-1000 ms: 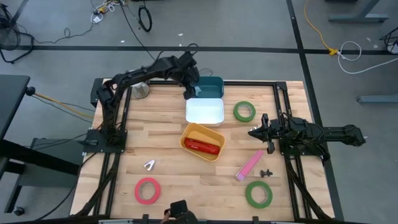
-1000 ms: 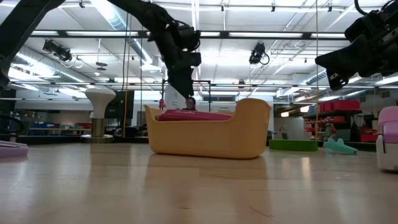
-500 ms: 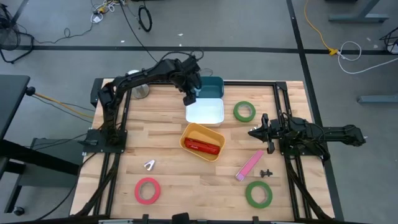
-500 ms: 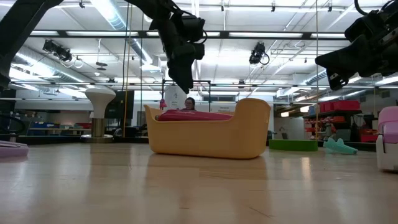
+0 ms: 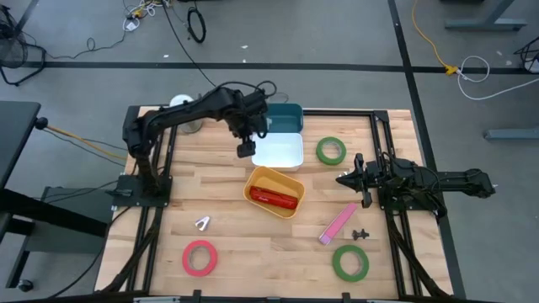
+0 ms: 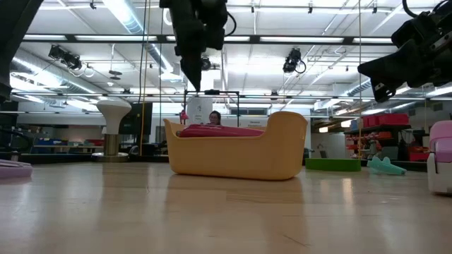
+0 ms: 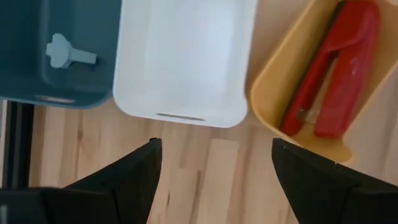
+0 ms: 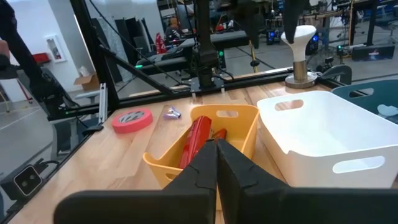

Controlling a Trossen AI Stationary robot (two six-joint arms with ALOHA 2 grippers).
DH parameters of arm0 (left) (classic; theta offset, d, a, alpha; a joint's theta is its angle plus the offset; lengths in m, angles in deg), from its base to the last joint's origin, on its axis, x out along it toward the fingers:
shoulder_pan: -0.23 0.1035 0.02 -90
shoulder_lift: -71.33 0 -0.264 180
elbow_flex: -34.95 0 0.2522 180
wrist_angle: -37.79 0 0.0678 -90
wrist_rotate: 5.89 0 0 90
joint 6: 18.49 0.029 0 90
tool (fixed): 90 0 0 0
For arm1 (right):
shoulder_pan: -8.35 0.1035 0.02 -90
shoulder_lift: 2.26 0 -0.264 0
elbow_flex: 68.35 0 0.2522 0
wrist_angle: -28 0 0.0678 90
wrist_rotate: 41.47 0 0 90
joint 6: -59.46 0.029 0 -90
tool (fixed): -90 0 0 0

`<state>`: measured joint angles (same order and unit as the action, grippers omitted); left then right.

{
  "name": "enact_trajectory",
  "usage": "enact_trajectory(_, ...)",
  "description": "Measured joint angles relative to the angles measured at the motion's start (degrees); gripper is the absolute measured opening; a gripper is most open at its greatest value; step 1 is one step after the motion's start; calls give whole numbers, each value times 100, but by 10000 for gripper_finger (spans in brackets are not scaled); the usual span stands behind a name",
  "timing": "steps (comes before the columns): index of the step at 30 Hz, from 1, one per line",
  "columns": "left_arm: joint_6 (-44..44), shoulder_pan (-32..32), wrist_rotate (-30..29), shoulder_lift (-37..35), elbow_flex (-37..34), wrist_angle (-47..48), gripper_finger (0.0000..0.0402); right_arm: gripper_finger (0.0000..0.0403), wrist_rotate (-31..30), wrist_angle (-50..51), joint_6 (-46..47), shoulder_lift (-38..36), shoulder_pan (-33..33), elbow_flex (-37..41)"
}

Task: Pick and place Stapler, Stapler remover, tape
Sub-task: Put the violet stapler remover into the blue bin

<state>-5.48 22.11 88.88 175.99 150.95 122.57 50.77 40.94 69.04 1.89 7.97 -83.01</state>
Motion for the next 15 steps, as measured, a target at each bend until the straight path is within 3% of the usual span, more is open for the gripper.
enact_trajectory(7, -182, -178, -117, -185, -164, -130, 303, 7, 18, 0, 2, 1, 0, -1)
enact_trajectory(15, -640, -477, -110, -909, -1519, -658, 303, 7, 19, 0, 0, 2, 0, -1)
